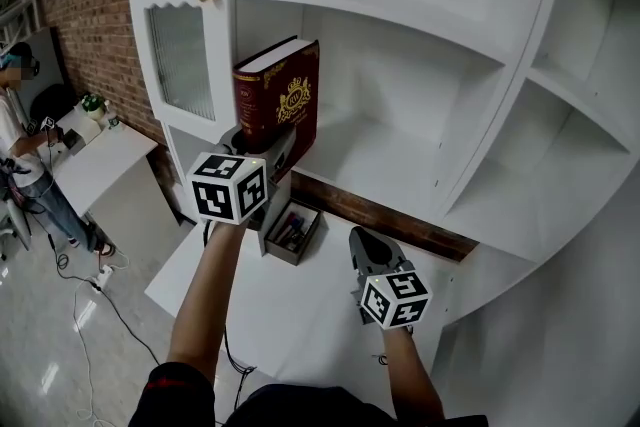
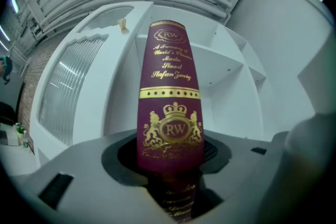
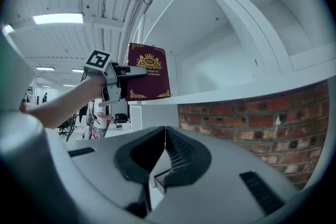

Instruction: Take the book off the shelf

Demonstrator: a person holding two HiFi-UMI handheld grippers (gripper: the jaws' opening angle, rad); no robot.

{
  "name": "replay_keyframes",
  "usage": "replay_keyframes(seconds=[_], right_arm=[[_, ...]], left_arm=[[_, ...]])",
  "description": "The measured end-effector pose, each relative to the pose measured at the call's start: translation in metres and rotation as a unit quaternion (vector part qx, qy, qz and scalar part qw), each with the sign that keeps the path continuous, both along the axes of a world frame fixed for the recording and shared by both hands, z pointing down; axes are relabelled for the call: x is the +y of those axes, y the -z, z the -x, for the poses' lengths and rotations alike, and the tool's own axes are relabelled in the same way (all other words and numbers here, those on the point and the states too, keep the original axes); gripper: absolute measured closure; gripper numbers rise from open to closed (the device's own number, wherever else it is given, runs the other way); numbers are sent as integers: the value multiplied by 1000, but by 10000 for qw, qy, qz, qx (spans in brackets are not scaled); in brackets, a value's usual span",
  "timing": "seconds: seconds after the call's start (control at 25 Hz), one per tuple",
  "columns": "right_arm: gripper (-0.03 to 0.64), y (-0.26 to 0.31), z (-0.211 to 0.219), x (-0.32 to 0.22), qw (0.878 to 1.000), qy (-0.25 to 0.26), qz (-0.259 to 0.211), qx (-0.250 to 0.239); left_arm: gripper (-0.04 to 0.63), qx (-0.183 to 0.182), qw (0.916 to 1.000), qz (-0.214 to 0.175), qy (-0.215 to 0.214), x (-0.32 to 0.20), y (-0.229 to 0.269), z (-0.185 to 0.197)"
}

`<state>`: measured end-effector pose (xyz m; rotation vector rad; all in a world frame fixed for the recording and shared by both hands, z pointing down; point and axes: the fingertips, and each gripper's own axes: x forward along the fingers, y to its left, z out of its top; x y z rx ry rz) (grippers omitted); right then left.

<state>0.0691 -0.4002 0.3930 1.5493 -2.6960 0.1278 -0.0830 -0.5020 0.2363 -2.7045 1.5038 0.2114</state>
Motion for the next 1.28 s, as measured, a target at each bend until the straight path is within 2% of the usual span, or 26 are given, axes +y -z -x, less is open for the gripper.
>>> replay_keyframes(seconds=[0.32, 0.8, 1.0, 1.12, 1.28], right_arm=[[597, 11, 4, 11, 9999, 91, -135, 18], [597, 25, 4, 27, 9994, 181, -290, 32], [597, 29, 5, 30, 9991, 240, -338, 11], [597, 31, 7, 32, 9989, 290, -363, -27], [597, 31, 10, 35, 9986, 393, -362, -21]], left_arm=[[359, -118, 9997, -205, 50, 40, 3, 10], [359, -46, 9992, -383, 65, 115, -5, 20], [359, -10, 9995, -304, 21, 139, -25, 22], [359, -135, 9996, -178, 147, 148, -44, 26], [359, -50, 9997, 36, 240, 153, -65, 31]])
